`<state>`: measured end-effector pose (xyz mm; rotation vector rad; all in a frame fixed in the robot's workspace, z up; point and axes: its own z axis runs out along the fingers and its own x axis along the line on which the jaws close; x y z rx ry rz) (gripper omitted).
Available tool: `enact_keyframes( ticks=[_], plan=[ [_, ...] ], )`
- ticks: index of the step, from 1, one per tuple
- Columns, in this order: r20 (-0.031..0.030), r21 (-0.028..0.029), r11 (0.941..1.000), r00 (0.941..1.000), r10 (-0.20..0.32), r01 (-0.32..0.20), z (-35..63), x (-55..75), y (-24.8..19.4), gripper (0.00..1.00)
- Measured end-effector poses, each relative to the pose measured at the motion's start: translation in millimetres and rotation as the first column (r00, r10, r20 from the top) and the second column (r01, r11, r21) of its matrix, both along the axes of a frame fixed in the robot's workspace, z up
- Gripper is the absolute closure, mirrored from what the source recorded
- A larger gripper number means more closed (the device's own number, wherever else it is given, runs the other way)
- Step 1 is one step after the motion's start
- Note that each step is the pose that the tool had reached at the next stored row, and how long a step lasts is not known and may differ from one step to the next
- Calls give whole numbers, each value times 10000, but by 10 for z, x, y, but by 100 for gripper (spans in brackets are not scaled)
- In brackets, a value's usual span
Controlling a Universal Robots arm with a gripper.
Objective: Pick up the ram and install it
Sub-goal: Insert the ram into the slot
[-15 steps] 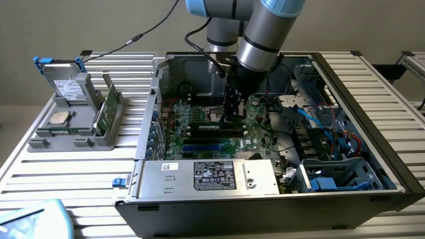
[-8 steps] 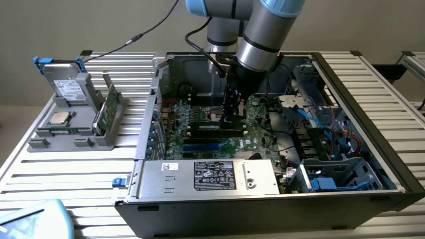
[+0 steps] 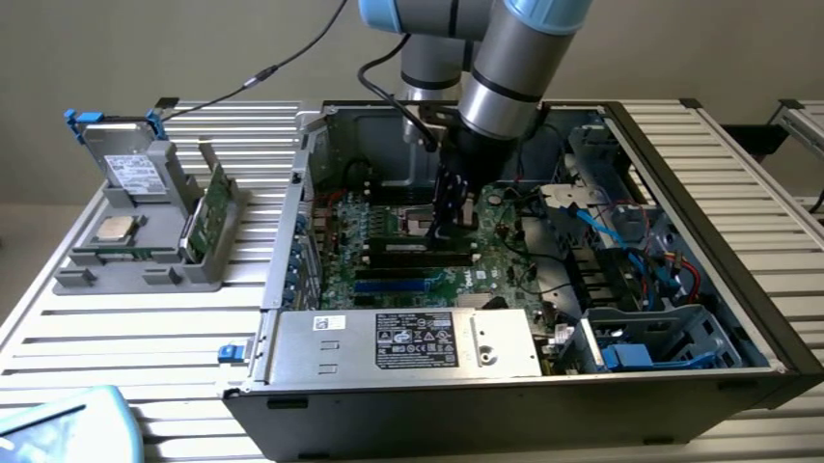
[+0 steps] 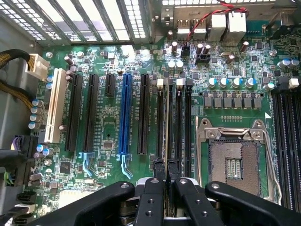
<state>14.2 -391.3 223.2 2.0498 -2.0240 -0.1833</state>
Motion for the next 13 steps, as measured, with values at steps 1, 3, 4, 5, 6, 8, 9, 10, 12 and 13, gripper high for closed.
enact_keyframes(
  ticks=[1,3,4,5,6,8,9,10,12,13],
  plan=[
    [0,0,10000,10000,1,-1,0,0,-8,86],
    [0,0,10000,10000,2,-2,0,0,-31,86],
    [0,0,10000,10000,2,-2,0,0,-41,86],
    [-1,0,10000,10000,0,0,0,-1,-44,86],
    [-1,0,10000,10000,0,0,0,0,-43,86],
    [-1,0,10000,10000,4,-4,0,6,-43,86],
    [0,0,10000,10000,2,-2,0,6,-44,86],
    [0,0,10000,10000,2,-2,0,6,-44,86],
    [0,1,10000,10000,5,-5,0,6,-44,86],
    [0,-1,10000,10000,17,-17,0,7,-44,86]
  ],
)
